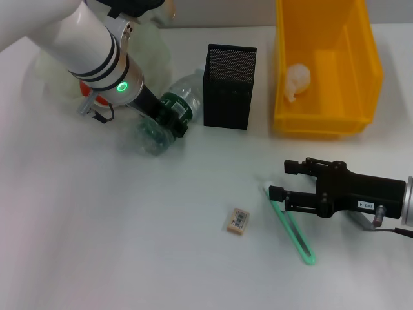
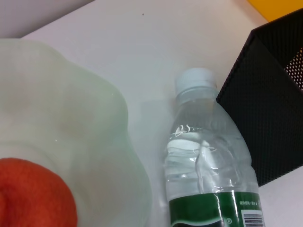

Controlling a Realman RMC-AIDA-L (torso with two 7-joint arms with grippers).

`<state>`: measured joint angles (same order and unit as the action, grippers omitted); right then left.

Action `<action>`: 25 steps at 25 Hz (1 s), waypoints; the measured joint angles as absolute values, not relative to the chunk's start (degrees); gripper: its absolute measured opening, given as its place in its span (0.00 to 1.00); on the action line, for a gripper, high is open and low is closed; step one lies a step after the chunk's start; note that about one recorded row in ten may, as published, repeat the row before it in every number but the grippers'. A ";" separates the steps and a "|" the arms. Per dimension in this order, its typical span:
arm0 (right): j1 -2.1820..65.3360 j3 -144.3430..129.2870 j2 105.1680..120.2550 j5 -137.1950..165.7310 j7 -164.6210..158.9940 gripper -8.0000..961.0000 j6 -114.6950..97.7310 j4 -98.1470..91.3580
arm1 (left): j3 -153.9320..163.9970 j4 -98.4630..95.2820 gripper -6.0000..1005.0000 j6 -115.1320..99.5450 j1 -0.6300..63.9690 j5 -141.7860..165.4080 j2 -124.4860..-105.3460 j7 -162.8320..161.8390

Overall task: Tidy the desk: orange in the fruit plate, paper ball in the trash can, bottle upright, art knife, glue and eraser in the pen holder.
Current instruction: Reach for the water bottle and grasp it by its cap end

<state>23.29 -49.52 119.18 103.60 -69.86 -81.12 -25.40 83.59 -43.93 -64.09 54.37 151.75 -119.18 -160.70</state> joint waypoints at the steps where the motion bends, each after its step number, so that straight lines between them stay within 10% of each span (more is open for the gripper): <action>1: 23.29 -49.49 119.18 103.60 -69.88 0.81 -81.12 -25.40 | 83.59 -43.96 0.80 -64.07 54.35 151.76 -119.18 -160.68; 25: 23.56 -49.35 119.18 103.44 -69.87 0.81 -80.42 -25.40 | 85.09 -46.00 0.78 -64.61 53.81 151.79 -119.18 -158.36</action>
